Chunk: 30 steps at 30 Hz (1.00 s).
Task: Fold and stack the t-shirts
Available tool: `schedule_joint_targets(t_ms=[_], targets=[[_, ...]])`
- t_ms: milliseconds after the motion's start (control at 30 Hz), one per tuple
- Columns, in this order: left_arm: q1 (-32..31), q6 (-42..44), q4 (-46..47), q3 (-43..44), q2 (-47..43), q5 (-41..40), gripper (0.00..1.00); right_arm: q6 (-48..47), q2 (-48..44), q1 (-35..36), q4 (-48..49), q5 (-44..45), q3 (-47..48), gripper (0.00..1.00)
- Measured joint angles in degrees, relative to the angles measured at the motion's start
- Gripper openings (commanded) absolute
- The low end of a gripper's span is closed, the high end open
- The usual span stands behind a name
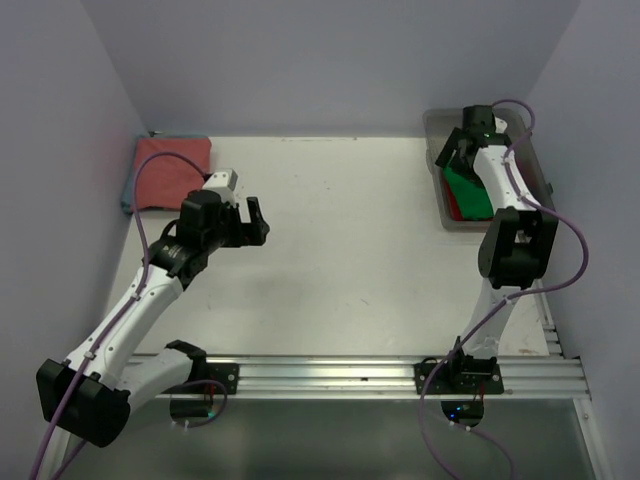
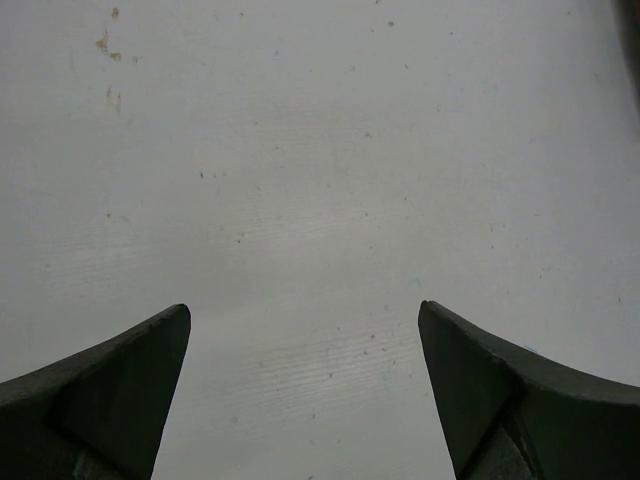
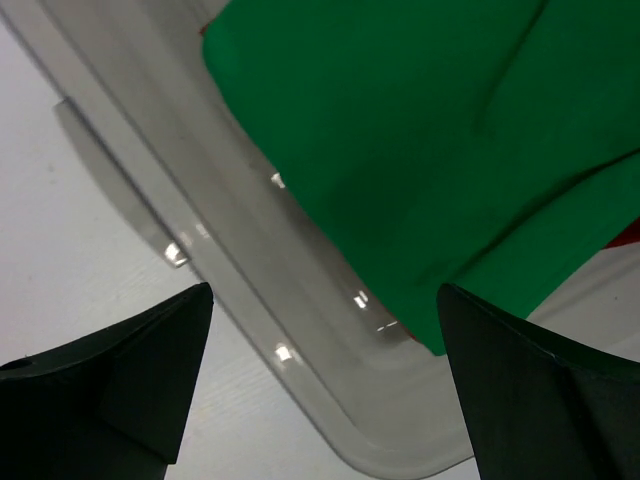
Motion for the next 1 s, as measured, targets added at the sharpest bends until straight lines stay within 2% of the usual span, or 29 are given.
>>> schedule_joint_targets(t_ms=[233, 467, 567, 600, 633, 667, 700, 867, 1000], targets=[[0.0, 0.0, -0.1, -0.5, -0.3, -0.2, 1.00, 3.6, 4.2, -7.0, -1.7, 1.4, 0.0, 0.94], [0.0, 0.0, -0.1, -0.6, -0.3, -0.4, 1.00, 5.1, 7.9, -8.6, -1.9, 0.7, 0.0, 0.81], [0.0, 0.0, -0.1, -0.6, -0.3, -0.4, 1.00, 5.7, 9.4, -8.8, -1.5, -0.1, -0.2, 0.65], [0.0, 0.0, -0.1, -0.6, -0.3, -0.4, 1.00, 5.9, 9.5, -8.9, -1.3, -0.5, -0.3, 0.55], [0.0, 0.0, -0.1, -0.6, -0.3, -0.5, 1.00, 6.1, 9.5, -9.0, -0.9, -0.7, -0.4, 0.31], [0.0, 0.0, -0.1, -0.6, -0.3, -0.6, 1.00, 6.1, 9.5, -9.0, -0.5, -1.0, -0.5, 0.13], [0.0, 0.0, -0.1, -0.6, -0.3, -0.7, 1.00, 6.5, 9.5, -9.1, 0.1, -1.2, -0.5, 0.02], [0.0, 0.0, -0.1, -0.9, -0.3, -0.8, 1.00, 7.7, 7.8, -9.1, 2.6, -1.7, -3.4, 0.00], [0.0, 0.0, -0.1, -0.9, -0.4, -0.8, 1.00, 8.2, 2.4, -9.1, 3.6, -1.7, -8.1, 0.00]])
